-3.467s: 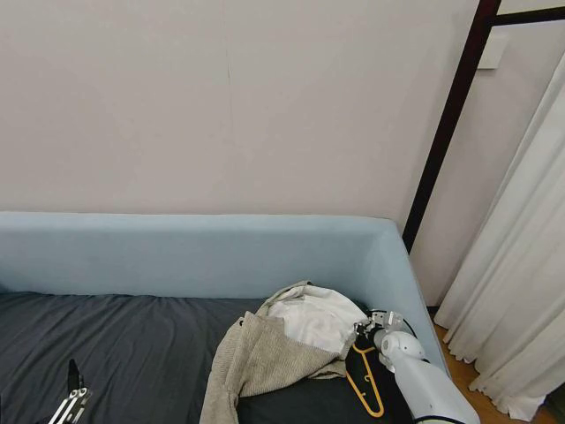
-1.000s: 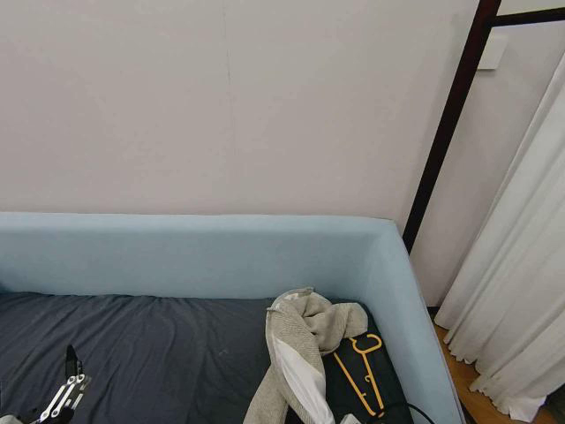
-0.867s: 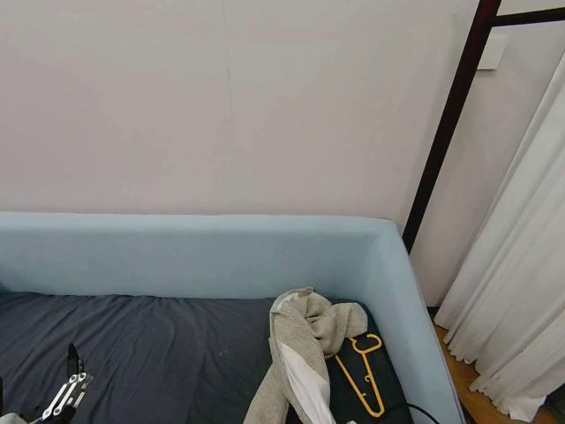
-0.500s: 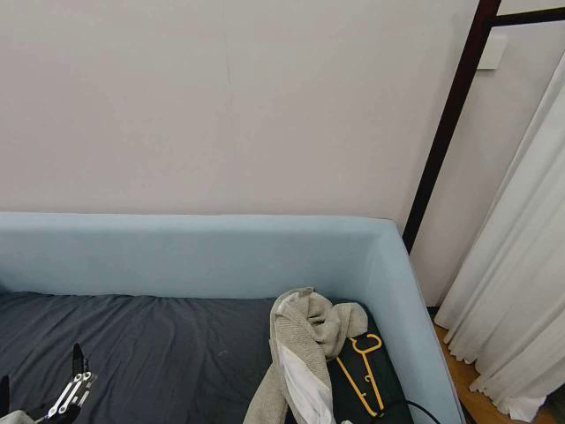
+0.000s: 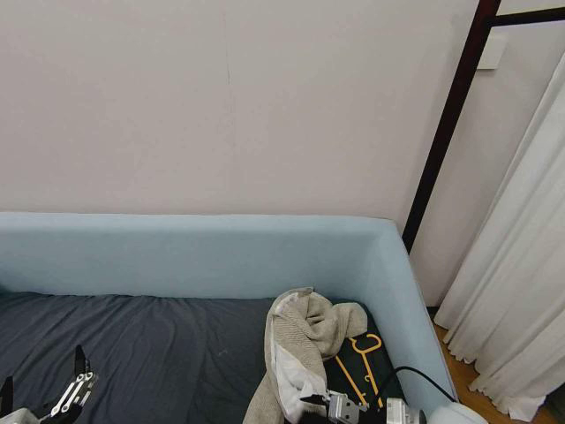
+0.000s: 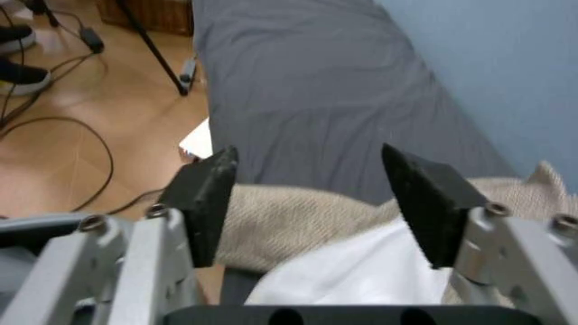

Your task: Pick up the clothes from the sofa and hang them on the clothes hanger.

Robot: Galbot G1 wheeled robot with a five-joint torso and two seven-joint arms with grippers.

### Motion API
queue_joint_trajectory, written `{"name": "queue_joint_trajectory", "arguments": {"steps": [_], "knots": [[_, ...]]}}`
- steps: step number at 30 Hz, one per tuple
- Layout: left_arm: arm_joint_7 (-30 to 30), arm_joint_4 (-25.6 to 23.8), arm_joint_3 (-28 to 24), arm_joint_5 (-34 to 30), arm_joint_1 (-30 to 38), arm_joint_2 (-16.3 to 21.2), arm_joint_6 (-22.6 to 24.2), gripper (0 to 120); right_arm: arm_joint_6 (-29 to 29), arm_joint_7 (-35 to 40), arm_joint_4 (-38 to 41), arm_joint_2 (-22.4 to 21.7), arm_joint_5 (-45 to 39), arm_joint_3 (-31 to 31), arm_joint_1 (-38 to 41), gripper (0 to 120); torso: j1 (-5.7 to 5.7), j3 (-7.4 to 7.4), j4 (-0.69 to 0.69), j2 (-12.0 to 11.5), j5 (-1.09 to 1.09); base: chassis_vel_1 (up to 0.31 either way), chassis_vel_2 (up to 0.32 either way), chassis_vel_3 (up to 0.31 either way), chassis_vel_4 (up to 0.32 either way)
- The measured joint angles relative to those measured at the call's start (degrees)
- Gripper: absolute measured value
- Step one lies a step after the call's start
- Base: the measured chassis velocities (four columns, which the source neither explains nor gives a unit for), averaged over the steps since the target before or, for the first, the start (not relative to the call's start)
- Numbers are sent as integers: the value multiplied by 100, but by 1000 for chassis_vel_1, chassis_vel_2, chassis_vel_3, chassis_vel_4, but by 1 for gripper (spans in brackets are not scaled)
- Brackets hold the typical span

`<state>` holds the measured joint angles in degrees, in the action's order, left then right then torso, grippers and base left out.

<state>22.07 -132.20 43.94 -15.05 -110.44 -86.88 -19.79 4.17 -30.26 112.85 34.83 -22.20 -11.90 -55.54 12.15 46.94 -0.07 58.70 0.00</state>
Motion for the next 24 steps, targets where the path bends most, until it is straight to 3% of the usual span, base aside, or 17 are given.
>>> {"name": "queue_joint_trajectory", "arguments": {"steps": [3, 5, 8, 9, 10, 12, 14, 19, 24], "knots": [[0, -42, 25, 1, -35, 2, 1, 100, -32, 12, -108, 72, 71, -57, 94, 82, 0, 0, -1, 0, 0, 0, 0, 0, 0], [1, -47, 33, 1, -39, 5, 2, 100, -29, 123, -134, 84, 125, -114, 114, 85, 0, 0, -3, 0, -1, 0, 0, 0, 0], [2, -64, 37, 13, -38, -12, 26, 100, 103, 914, -257, 297, 152, -428, 349, 95, 0, 0, -4, 0, -1, 0, 0, 0, 0], [0, -79, 17, 38, -37, -42, 37, 100, 232, 1397, -354, 504, 157, -578, 514, 99, 0, 0, -2, 0, -1, 0, 0, 0, 0], [0, -79, 17, 38, -37, -42, 37, 100, 232, 1397, -354, 504, 157, -578, 514, 99, 0, 0, -2, 0, -1, 0, 0, 0, 0], [-2, -106, -8, 101, -71, -83, 45, 100, 478, 2186, -683, 987, 359, -820, 847, 100, 0, 0, 0, 0, -1, 0, 0, 0, 0], [-4, -133, -2, 131, -113, -89, 50, 100, 540, 2398, -1037, 1294, 531, -944, 1084, 100, 0, 0, 0, 0, 0, 0, 0, 0, 0], [-2, -208, 67, 138, -212, -89, 80, 100, 581, 2275, -1919, 1814, 470, -1273, 1720, 100, 0, 0, -1, 0, -1, 0, 0, 0, 0], [9, -232, 117, 157, -275, -131, 88, 100, 191, 1941, -2910, 2407, 265, -1476, 2253, 100, 0, 0, 0, 0, -2, 0, 0, 0, 0]]}}
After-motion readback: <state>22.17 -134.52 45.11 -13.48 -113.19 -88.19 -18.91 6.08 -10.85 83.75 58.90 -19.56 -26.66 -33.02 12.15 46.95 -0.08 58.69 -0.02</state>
